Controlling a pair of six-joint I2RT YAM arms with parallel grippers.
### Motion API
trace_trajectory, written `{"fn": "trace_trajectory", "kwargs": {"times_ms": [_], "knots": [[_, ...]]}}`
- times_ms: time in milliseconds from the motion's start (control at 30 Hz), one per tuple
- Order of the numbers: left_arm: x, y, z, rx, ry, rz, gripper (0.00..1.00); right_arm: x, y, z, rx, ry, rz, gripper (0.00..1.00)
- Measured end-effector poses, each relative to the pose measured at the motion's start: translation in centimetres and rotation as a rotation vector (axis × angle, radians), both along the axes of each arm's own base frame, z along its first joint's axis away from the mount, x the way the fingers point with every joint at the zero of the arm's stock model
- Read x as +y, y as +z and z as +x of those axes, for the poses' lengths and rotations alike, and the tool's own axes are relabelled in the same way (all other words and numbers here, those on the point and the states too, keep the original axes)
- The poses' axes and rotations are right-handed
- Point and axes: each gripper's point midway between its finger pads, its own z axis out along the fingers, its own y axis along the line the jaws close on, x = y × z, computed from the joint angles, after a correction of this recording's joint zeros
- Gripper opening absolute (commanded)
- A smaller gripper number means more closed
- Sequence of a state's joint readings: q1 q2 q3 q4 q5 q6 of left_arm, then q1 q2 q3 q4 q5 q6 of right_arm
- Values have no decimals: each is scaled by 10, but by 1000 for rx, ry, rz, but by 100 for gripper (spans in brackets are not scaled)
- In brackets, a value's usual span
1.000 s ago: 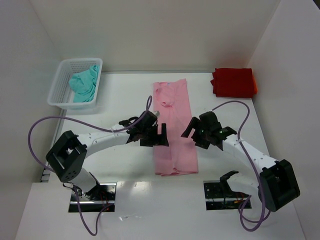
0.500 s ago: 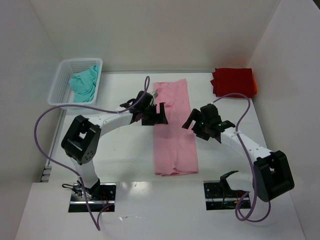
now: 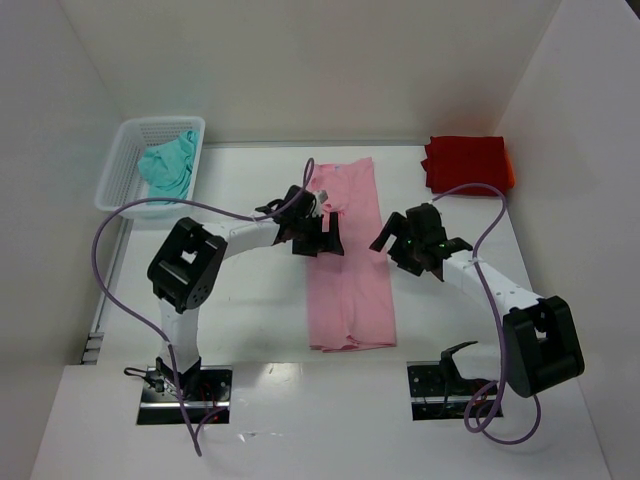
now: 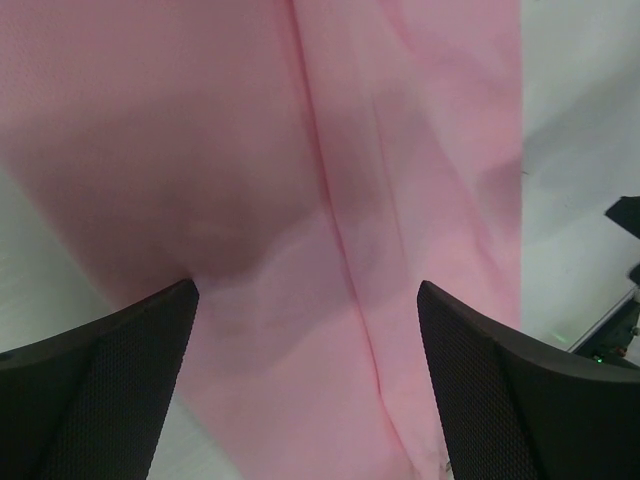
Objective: Fold and stack the t-shirts
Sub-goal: Grab the bottom of the folded rectangular tshirt with both arms
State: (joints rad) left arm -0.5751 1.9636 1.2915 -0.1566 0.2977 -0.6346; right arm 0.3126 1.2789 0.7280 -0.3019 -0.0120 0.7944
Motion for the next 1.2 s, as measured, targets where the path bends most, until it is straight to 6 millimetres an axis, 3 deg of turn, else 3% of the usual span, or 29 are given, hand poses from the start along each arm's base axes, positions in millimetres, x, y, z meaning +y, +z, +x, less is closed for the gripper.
{"fn": "trace_trajectory", "kwargs": {"times_ms": [500,1200], "knots": [[6,-7,9,2,95,43,98,-4,0,2,-3,-9,-3,100],[54,-10,10,9,209,50,98,-4,0,2,-3,-7,-5,100]]}}
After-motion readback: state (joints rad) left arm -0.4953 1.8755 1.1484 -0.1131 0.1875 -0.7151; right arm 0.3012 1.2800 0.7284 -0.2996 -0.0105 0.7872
